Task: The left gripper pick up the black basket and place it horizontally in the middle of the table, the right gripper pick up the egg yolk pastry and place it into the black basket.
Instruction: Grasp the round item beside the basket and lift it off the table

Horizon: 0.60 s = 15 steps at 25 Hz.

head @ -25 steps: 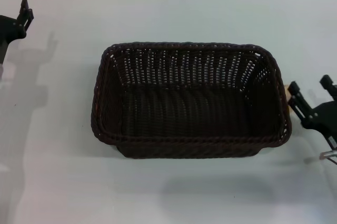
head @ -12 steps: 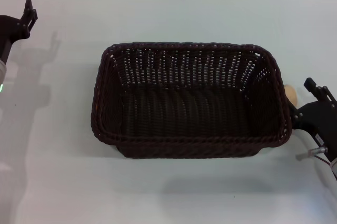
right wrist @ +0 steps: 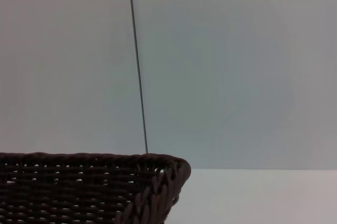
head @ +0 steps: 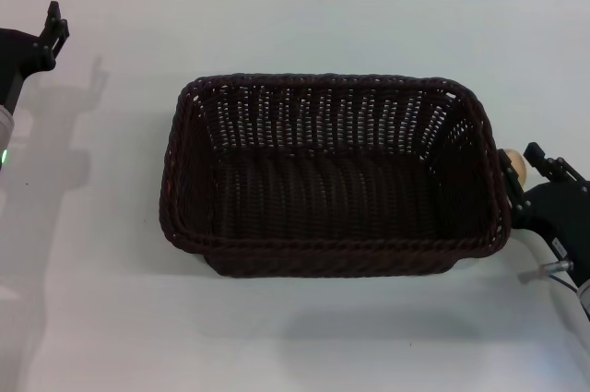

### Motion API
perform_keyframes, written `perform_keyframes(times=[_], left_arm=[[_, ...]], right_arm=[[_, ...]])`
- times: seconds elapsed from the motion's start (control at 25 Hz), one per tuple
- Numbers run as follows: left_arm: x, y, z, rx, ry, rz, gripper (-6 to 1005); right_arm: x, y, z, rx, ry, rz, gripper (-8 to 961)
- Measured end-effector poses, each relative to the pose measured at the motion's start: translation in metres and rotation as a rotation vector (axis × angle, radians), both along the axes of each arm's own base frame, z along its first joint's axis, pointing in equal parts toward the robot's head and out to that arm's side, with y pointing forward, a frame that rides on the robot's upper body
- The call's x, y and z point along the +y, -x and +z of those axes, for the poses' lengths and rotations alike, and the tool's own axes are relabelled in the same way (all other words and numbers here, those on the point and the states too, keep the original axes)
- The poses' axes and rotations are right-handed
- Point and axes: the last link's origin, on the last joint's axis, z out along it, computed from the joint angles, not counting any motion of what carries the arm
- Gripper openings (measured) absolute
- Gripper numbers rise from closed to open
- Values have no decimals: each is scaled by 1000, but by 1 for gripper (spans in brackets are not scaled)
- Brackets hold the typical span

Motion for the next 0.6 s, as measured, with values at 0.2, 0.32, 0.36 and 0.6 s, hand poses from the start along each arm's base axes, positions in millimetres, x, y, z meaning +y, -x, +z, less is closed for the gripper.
perform_keyframes(times=[0.2,0.32,0.36,0.6], left_arm=[[0,0,0,3,2,-2,829],[-1,0,-1,3,3,-1,829],[0,0,-1,4,3,-1,829],[0,0,0,5,3,0,829]], right_arm=[[0,-1,0,-5,0,-1,399],[0,-1,1,-5,-2,0,321],[0,-1,1,-6,-3,1,284],[0,-2,2,-7,-4,-1,80]])
